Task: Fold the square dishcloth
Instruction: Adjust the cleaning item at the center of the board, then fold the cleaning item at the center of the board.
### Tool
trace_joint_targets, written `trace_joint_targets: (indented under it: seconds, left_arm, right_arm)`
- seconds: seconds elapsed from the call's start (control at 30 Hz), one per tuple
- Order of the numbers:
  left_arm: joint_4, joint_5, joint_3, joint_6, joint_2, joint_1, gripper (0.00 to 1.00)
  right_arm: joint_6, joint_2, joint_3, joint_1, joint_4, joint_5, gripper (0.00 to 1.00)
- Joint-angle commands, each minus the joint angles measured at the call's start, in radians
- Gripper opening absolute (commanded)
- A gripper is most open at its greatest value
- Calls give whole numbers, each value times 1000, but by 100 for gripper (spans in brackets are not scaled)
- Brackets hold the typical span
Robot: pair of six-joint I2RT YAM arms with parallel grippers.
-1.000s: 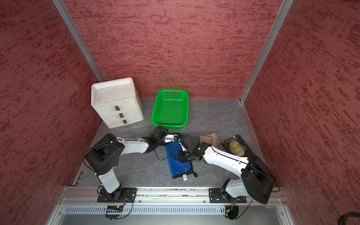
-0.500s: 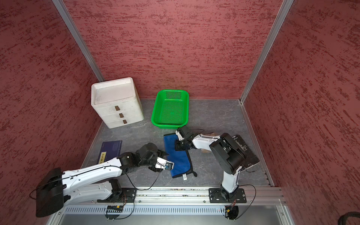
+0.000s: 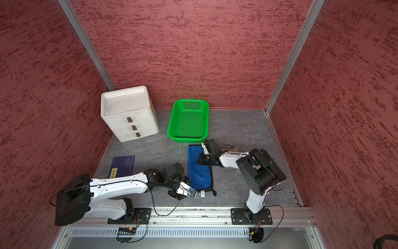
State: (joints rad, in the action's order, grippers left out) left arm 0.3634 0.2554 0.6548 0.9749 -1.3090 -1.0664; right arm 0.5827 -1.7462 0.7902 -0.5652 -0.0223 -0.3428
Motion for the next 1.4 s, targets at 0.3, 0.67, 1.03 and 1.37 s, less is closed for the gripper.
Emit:
trace_joint_targets:
  seconds: [0.3, 0.67, 1.03, 1.37]
  left_arm:
    - [-43, 77, -40, 38, 33, -20, 68]
    - [-170, -17, 65, 62, -224, 9, 64]
    - [-78, -83, 105, 106, -356, 39, 43]
    - [282, -44, 101, 30, -178, 47, 12]
  right_arm:
    - [92, 65, -178, 15, 121, 198, 0]
    - [100, 56, -197, 14, 90, 163, 0]
    - [80, 69, -176, 9, 115, 142, 2]
    - [66, 229, -85, -85, 243, 150, 10]
